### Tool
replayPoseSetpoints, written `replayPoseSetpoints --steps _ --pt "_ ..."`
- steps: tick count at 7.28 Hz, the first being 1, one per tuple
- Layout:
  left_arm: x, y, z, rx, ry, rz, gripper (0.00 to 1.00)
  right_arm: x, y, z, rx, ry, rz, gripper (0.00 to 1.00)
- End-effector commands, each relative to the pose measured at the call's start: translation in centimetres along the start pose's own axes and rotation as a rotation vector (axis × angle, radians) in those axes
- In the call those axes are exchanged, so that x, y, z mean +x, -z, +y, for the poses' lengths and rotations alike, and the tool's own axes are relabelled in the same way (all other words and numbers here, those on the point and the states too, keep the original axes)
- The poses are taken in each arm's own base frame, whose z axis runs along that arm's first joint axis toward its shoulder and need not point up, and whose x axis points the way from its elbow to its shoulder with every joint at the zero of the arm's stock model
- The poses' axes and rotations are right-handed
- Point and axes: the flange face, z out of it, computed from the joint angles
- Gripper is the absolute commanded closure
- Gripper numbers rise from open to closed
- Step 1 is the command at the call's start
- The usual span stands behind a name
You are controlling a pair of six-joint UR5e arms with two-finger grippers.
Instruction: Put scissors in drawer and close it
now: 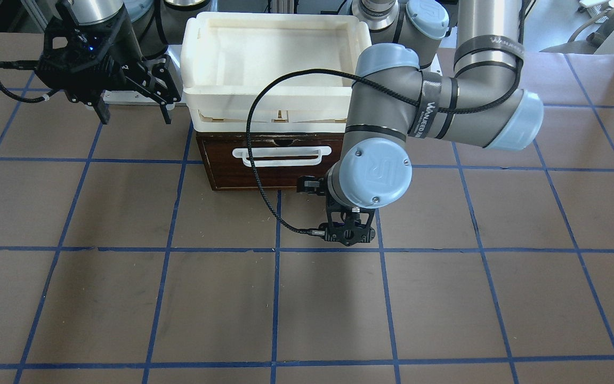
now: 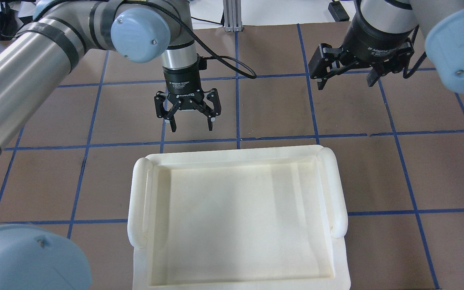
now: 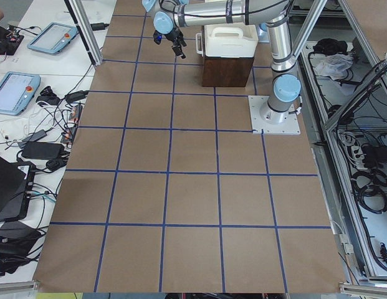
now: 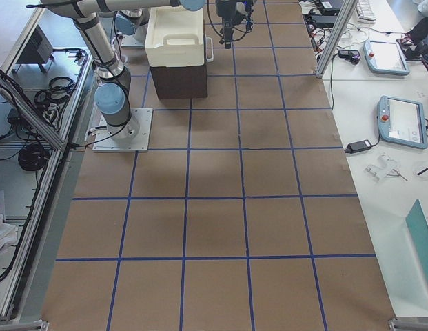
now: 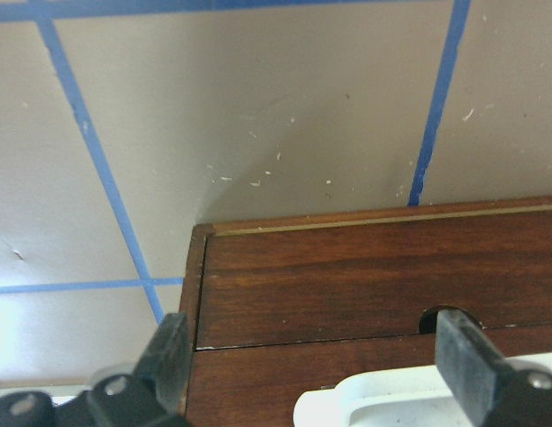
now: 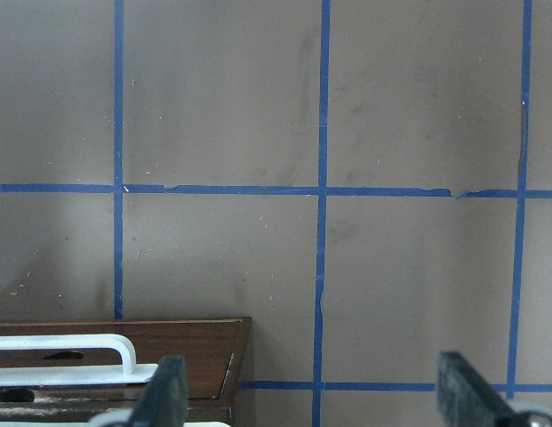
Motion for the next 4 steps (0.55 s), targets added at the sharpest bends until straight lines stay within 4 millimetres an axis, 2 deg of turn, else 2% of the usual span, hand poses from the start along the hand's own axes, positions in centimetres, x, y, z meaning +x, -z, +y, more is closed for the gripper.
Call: replayPoseSetpoints --steps 1,4 --pt "-2.6 5.7 0.4 0.226 0.021 0.007 0.00 0.0 0.0 0.0 0.001 0.001 -0.001 0.00" --pt "-6.1 11.7 6.1 0.390 0.061 -0.030 0.00 -0.1 0.0 0.1 -0.001 0.009 -0.002 0.00"
